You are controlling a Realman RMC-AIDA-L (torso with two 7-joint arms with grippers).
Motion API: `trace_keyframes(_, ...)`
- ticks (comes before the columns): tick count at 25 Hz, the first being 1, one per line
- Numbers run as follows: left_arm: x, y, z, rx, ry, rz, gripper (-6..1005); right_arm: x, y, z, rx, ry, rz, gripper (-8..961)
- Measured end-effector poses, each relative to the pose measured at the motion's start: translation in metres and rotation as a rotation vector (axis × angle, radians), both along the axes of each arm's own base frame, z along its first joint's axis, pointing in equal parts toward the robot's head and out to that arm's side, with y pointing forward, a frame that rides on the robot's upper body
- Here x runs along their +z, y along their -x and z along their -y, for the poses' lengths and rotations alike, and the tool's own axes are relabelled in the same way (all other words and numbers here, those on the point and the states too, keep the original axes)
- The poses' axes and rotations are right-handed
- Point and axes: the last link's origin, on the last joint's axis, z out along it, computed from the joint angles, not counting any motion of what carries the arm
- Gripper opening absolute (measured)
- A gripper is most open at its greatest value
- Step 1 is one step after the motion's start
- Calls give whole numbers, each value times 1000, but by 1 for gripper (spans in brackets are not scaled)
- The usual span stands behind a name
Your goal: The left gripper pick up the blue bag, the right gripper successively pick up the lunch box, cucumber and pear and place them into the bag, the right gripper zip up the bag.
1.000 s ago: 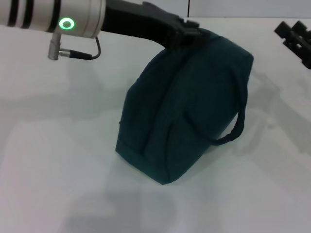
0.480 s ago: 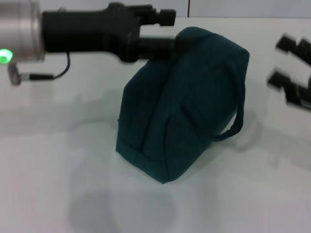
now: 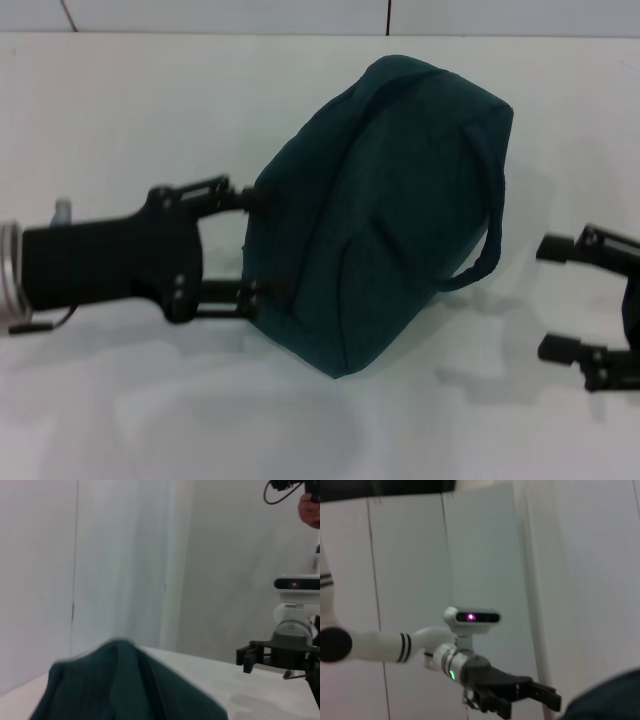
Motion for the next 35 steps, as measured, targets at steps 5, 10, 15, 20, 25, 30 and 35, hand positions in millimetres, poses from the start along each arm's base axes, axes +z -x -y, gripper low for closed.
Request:
trace_keyframes(5, -14, 27, 18, 46, 25, -12, 888, -10, -16, 10, -50, 9, 66, 865)
trace_keyframes(10, -30, 47, 31, 80, 66, -48, 888, -24, -29, 16, -113, 7, 135, 865)
trace_keyframes(15, -41, 60, 35, 114, 112, -74, 888, -36, -39, 18, -156, 12, 195, 864)
trace_keyframes(20, -45, 67, 35, 135, 108, -101, 888, -43, -46, 19, -187, 3, 228, 864)
trace_keyframes(25, -41, 70, 36, 144, 75, -88, 888, -46, -47, 19, -192, -4, 234, 863)
trace_keyframes(30, -40, 68, 38, 134, 82, -77, 888, -46, -49, 22, -195, -9, 233, 860)
trace_keyframes(35, -40, 68, 38, 132, 83, -76, 888, -47, -49, 22, -195, -13, 230, 860)
